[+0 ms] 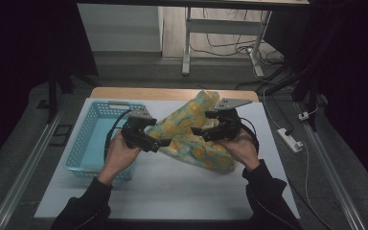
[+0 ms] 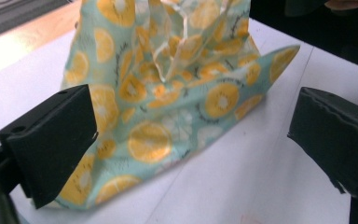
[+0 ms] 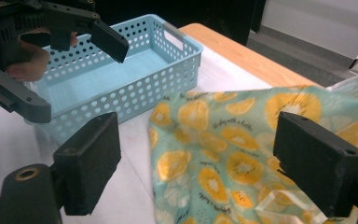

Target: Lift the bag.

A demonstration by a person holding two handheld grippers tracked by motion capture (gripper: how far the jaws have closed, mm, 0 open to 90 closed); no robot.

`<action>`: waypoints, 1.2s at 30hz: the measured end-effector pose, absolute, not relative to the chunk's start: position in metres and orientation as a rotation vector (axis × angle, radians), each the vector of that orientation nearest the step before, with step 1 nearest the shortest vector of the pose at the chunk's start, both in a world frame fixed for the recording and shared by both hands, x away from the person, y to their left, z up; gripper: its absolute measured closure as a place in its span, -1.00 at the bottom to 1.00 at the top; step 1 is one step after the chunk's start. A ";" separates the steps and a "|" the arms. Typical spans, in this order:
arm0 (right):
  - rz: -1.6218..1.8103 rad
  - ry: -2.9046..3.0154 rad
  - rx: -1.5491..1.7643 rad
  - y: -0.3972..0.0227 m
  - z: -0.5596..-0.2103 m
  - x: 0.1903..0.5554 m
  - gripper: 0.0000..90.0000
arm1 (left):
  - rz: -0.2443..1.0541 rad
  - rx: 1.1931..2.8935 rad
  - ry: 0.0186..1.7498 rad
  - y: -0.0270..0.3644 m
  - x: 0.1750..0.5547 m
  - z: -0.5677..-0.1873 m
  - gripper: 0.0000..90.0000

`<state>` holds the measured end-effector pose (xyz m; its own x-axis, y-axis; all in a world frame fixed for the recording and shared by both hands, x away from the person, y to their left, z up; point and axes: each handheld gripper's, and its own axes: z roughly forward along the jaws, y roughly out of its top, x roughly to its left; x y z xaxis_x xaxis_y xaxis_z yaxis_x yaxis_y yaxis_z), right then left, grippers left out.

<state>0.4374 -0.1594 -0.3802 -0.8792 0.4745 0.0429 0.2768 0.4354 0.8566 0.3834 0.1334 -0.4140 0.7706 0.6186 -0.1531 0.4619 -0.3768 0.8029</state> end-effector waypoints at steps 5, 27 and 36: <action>1.416 2.491 0.655 -0.160 -0.392 0.432 -0.81 | 0.177 2.033 0.816 0.138 0.377 -0.429 -1.00; 1.334 2.480 0.673 -0.181 -0.415 0.404 -1.00 | 0.181 2.004 0.850 0.165 0.330 -0.450 -1.00; 1.314 2.465 0.720 -0.200 -0.426 0.386 -1.00 | 0.198 1.972 0.895 0.185 0.300 -0.455 -1.00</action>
<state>0.3856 -0.2001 -0.4264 -0.8447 0.5352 0.0066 0.3038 0.4693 0.8292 0.3003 0.1850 -0.4555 0.7212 0.6602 -0.2096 0.5103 -0.3019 0.8052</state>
